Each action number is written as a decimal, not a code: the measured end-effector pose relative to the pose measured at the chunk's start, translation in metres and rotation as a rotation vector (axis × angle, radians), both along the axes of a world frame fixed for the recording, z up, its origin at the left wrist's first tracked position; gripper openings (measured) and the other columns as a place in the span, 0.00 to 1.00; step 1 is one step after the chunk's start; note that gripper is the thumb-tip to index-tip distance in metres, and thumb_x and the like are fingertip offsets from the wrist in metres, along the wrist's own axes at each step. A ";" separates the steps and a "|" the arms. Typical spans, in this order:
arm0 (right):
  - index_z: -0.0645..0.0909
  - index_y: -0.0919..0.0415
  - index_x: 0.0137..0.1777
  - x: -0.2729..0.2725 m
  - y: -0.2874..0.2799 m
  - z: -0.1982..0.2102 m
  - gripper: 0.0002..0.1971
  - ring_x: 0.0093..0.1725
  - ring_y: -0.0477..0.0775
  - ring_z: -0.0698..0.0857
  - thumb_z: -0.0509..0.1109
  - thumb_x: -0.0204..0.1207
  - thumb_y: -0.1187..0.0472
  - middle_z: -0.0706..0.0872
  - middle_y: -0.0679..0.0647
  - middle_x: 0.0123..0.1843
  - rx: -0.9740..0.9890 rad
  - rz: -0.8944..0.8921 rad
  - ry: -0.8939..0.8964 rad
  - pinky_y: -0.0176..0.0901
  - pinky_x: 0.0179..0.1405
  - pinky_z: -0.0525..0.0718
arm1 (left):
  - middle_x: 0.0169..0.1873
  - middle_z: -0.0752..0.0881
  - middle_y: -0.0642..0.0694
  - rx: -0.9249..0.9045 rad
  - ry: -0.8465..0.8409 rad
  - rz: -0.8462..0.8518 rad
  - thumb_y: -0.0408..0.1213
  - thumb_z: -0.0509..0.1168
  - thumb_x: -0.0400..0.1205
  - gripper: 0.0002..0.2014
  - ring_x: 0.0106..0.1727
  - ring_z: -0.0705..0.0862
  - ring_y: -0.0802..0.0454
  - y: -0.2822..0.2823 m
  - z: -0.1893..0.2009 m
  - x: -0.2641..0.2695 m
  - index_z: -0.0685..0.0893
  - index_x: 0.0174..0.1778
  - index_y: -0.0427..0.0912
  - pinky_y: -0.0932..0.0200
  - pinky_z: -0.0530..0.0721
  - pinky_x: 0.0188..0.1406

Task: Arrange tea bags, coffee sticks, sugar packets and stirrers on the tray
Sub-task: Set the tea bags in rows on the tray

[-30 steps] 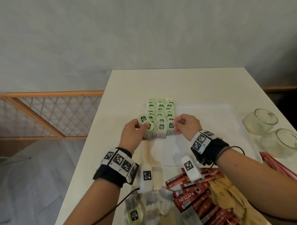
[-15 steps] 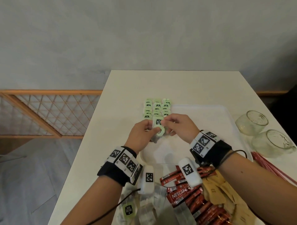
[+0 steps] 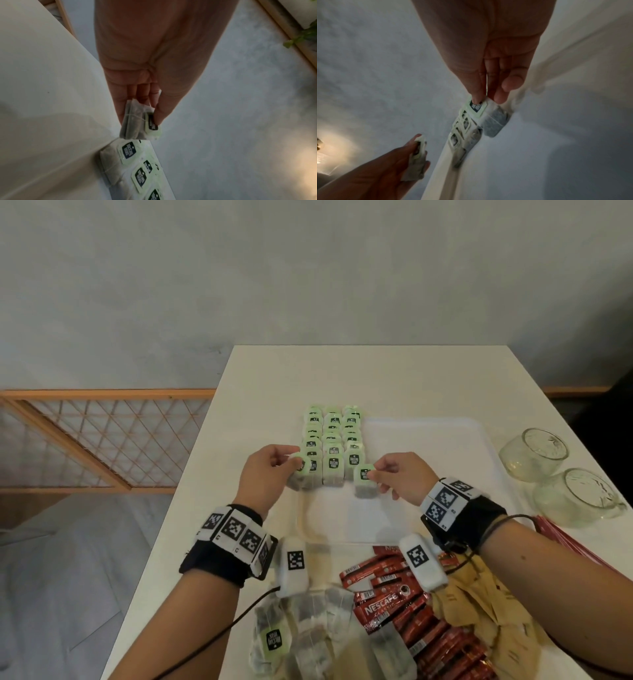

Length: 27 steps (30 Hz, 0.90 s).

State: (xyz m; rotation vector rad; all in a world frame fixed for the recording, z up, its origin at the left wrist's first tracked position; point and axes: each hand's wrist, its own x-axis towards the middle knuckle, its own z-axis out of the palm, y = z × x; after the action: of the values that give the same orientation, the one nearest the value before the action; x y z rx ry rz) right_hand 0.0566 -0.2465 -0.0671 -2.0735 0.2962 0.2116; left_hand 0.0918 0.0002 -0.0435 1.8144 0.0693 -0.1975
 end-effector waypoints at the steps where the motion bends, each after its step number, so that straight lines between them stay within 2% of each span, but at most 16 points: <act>1: 0.83 0.56 0.41 0.001 -0.001 -0.003 0.05 0.33 0.52 0.83 0.75 0.76 0.59 0.87 0.54 0.34 -0.011 -0.021 0.001 0.43 0.30 0.81 | 0.40 0.90 0.46 -0.009 0.004 0.014 0.31 0.72 0.79 0.07 0.41 0.89 0.49 0.002 -0.001 0.001 0.87 0.49 0.47 0.46 0.89 0.52; 3: 0.84 0.56 0.42 0.005 -0.001 -0.007 0.04 0.30 0.51 0.82 0.75 0.76 0.59 0.85 0.52 0.32 -0.011 -0.063 -0.006 0.42 0.29 0.80 | 0.39 0.88 0.48 -0.018 0.006 0.024 0.31 0.71 0.80 0.07 0.41 0.87 0.50 0.005 -0.004 0.003 0.87 0.50 0.46 0.53 0.88 0.46; 5: 0.84 0.57 0.44 0.009 0.001 -0.010 0.04 0.28 0.50 0.81 0.75 0.76 0.59 0.85 0.51 0.30 0.022 -0.085 -0.014 0.40 0.28 0.80 | 0.40 0.87 0.47 -0.025 0.006 0.031 0.30 0.71 0.80 0.06 0.40 0.85 0.52 0.005 -0.008 0.004 0.87 0.49 0.45 0.64 0.84 0.35; 7: 0.84 0.60 0.47 0.013 0.005 -0.012 0.05 0.28 0.50 0.83 0.76 0.76 0.60 0.86 0.53 0.30 0.066 -0.094 -0.020 0.39 0.28 0.81 | 0.42 0.87 0.45 -0.032 0.010 0.050 0.30 0.70 0.81 0.05 0.40 0.84 0.53 0.005 -0.009 0.004 0.87 0.49 0.44 0.67 0.82 0.31; 12: 0.83 0.61 0.49 0.023 0.013 -0.014 0.07 0.32 0.54 0.84 0.76 0.75 0.61 0.86 0.56 0.32 0.110 -0.119 -0.032 0.43 0.31 0.84 | 0.50 0.89 0.40 -0.022 0.029 0.097 0.32 0.70 0.81 0.05 0.47 0.87 0.47 0.006 -0.013 0.006 0.87 0.50 0.46 0.55 0.88 0.45; 14: 0.84 0.62 0.50 0.024 0.013 -0.013 0.07 0.32 0.54 0.84 0.77 0.74 0.61 0.86 0.55 0.32 0.098 -0.120 -0.026 0.44 0.31 0.84 | 0.47 0.90 0.42 -0.006 0.015 0.110 0.32 0.70 0.80 0.06 0.47 0.88 0.48 0.006 -0.011 0.004 0.87 0.51 0.45 0.59 0.87 0.47; 16: 0.84 0.59 0.49 0.023 0.012 -0.009 0.06 0.32 0.53 0.85 0.77 0.74 0.61 0.87 0.56 0.35 0.079 -0.118 -0.043 0.42 0.31 0.85 | 0.42 0.89 0.43 -0.014 0.008 0.087 0.29 0.70 0.80 0.08 0.38 0.88 0.59 0.005 -0.009 0.001 0.87 0.54 0.40 0.71 0.83 0.37; 18: 0.85 0.57 0.48 0.020 0.012 -0.005 0.05 0.32 0.51 0.85 0.76 0.74 0.60 0.86 0.57 0.39 0.065 -0.123 -0.076 0.40 0.29 0.84 | 0.42 0.88 0.42 -0.038 0.020 0.032 0.26 0.71 0.79 0.10 0.29 0.86 0.66 0.003 -0.008 -0.004 0.87 0.55 0.39 0.76 0.78 0.28; 20: 0.84 0.56 0.48 0.018 0.011 -0.002 0.05 0.32 0.49 0.85 0.75 0.75 0.60 0.86 0.58 0.42 0.058 -0.109 -0.091 0.40 0.29 0.84 | 0.41 0.88 0.45 -0.040 0.042 -0.035 0.26 0.72 0.78 0.11 0.33 0.86 0.63 0.001 -0.008 -0.010 0.88 0.54 0.42 0.75 0.80 0.31; 23: 0.84 0.55 0.48 0.013 0.009 -0.001 0.04 0.34 0.50 0.85 0.75 0.75 0.60 0.87 0.57 0.42 0.019 -0.036 -0.064 0.42 0.32 0.85 | 0.41 0.90 0.49 0.021 0.083 -0.101 0.28 0.74 0.76 0.13 0.44 0.87 0.56 -0.002 -0.014 -0.013 0.90 0.49 0.51 0.66 0.83 0.49; 25: 0.84 0.54 0.49 0.010 0.008 -0.002 0.05 0.34 0.49 0.85 0.75 0.75 0.58 0.88 0.58 0.43 -0.019 -0.005 -0.043 0.39 0.32 0.85 | 0.41 0.91 0.49 0.048 0.105 -0.086 0.28 0.75 0.75 0.14 0.46 0.88 0.55 -0.003 -0.019 -0.010 0.90 0.48 0.53 0.62 0.83 0.52; 27: 0.83 0.53 0.49 0.008 0.008 -0.005 0.05 0.35 0.49 0.86 0.75 0.75 0.58 0.88 0.59 0.45 -0.032 -0.003 -0.039 0.38 0.31 0.84 | 0.40 0.91 0.50 0.055 0.096 -0.045 0.28 0.75 0.74 0.14 0.46 0.88 0.55 -0.004 -0.021 -0.006 0.89 0.46 0.53 0.62 0.81 0.49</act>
State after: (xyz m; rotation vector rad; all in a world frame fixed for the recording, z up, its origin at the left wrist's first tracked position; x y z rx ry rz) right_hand 0.0646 -0.2389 -0.0723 -2.1061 0.2809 0.1657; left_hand 0.0858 -0.0037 -0.0643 1.8615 0.1029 -0.3175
